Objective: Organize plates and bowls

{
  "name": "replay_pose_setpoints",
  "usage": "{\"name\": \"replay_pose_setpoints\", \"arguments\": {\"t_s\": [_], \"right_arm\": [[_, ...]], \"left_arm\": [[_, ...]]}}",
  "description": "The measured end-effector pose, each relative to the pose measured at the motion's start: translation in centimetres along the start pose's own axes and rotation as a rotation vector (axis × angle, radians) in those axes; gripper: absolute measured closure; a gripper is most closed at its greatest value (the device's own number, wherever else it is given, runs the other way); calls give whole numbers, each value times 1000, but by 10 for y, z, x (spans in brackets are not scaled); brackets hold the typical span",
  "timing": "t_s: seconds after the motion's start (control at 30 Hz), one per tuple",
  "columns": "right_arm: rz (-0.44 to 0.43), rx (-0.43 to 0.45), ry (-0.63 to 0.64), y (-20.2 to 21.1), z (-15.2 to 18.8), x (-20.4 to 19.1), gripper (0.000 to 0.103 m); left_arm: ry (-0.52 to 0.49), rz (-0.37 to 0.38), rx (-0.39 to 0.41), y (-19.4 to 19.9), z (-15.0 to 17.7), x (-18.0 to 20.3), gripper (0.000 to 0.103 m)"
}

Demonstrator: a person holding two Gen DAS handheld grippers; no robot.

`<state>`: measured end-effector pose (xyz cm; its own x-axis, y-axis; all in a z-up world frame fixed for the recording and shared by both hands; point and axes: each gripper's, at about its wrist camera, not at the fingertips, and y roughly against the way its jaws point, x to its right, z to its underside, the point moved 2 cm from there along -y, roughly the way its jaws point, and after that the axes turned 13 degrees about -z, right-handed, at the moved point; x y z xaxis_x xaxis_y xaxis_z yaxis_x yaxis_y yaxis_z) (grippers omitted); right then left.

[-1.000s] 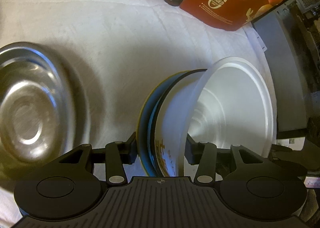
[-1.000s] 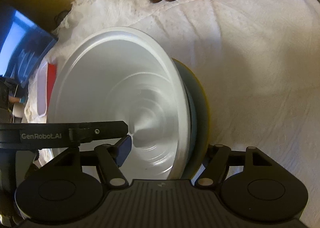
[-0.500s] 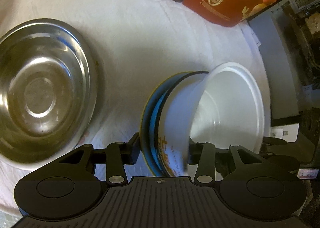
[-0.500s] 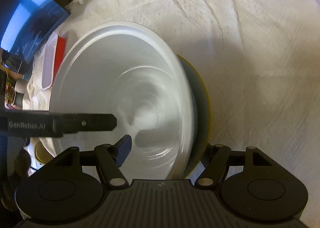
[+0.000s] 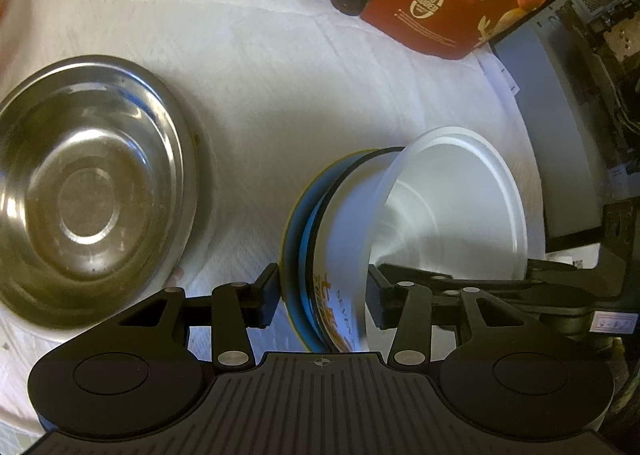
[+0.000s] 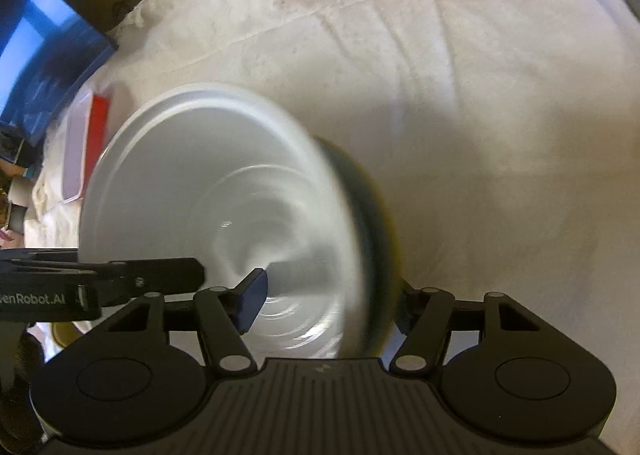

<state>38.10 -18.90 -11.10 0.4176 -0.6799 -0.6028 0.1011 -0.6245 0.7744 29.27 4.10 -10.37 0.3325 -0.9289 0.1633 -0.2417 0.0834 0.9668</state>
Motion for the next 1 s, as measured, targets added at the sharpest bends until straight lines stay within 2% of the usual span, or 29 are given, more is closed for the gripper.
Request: {"name": "replay_pose_setpoints", "arguments": {"t_s": [0.13,0.23,0.53,1.0], "right_arm": [[-13,-4,2,1,-1,3,38],[-12,-4,2,1,0,3,36],[-13,8,-3,-1,0,1,35],[-37,1,-24,5,5,0,34]], "left_arm": [[4,6,-1,1,1,-1,54],[-4,3,1,1,1,1,50],[-84,-47,17,-1,2,14,48],[-23,-10,-20,0,4,9,48]]}}
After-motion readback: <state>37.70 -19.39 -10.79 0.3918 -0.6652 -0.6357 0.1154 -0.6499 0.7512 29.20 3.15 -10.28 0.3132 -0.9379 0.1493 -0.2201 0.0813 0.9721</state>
